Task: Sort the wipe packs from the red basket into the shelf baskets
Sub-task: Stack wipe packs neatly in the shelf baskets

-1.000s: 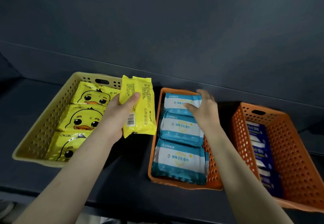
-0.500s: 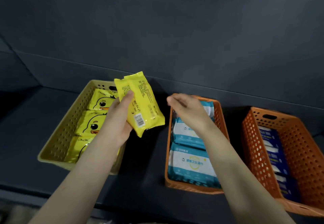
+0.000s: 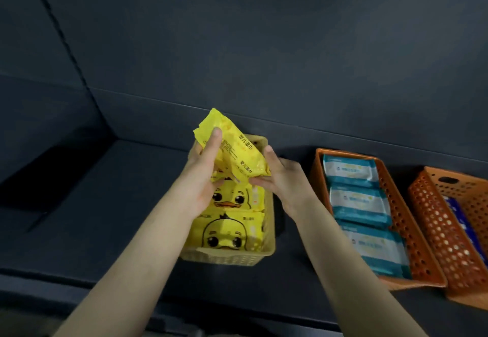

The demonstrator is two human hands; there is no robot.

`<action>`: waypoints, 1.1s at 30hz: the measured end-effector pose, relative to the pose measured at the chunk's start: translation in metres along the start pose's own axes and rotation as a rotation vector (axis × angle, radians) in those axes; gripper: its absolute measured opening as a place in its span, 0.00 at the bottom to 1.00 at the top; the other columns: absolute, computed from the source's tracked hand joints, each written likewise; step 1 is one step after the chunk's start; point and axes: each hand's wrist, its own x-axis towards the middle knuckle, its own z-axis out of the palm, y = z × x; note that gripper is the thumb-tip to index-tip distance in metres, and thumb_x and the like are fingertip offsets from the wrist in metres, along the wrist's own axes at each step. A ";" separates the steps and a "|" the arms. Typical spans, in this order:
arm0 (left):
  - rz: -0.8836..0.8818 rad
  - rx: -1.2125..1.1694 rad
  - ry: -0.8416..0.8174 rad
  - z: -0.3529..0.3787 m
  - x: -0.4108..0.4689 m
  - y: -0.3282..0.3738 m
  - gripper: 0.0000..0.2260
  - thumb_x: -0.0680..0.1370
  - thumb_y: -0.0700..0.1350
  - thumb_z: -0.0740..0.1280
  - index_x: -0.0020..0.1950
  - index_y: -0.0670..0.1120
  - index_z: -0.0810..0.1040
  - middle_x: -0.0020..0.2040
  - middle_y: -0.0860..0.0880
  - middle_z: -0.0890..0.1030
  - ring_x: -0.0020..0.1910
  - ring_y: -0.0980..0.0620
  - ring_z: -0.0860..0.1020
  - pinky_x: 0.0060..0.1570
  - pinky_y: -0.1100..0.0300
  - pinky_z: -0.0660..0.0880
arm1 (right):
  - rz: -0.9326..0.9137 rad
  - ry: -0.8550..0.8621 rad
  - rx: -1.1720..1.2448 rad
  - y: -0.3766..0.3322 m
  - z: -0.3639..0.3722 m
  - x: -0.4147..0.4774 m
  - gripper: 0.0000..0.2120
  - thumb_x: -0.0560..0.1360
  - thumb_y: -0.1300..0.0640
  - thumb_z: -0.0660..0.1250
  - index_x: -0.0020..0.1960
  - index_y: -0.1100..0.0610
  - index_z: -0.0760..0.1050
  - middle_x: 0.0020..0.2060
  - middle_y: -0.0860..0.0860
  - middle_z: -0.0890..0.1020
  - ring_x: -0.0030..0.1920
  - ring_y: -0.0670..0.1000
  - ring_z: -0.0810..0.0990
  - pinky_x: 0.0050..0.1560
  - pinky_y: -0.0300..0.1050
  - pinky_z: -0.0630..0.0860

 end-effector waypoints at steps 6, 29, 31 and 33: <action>-0.155 -0.239 -0.056 -0.042 0.005 0.003 0.34 0.71 0.70 0.64 0.69 0.52 0.73 0.59 0.46 0.83 0.57 0.45 0.82 0.53 0.45 0.79 | -0.303 0.204 -0.199 0.026 0.029 -0.012 0.05 0.76 0.47 0.69 0.47 0.47 0.82 0.51 0.45 0.83 0.53 0.43 0.81 0.55 0.46 0.78; -0.060 -0.101 0.027 -0.073 0.025 0.004 0.12 0.81 0.54 0.61 0.54 0.50 0.80 0.45 0.50 0.86 0.44 0.51 0.85 0.36 0.57 0.81 | 0.109 0.253 0.399 0.020 0.045 -0.005 0.15 0.77 0.42 0.64 0.52 0.52 0.80 0.46 0.54 0.87 0.48 0.56 0.86 0.56 0.59 0.80; 0.050 0.012 0.123 -0.070 0.028 0.003 0.11 0.82 0.53 0.60 0.47 0.51 0.80 0.41 0.52 0.86 0.42 0.53 0.85 0.36 0.58 0.80 | 0.055 0.281 0.298 0.018 0.041 -0.005 0.14 0.78 0.41 0.63 0.48 0.50 0.80 0.44 0.53 0.87 0.48 0.55 0.86 0.54 0.57 0.81; 0.168 0.117 0.181 -0.067 0.029 0.001 0.13 0.83 0.52 0.60 0.43 0.52 0.80 0.40 0.51 0.85 0.44 0.50 0.84 0.44 0.53 0.81 | -0.004 0.295 0.233 0.015 0.039 -0.005 0.14 0.78 0.41 0.62 0.46 0.48 0.80 0.38 0.47 0.87 0.41 0.49 0.86 0.44 0.48 0.84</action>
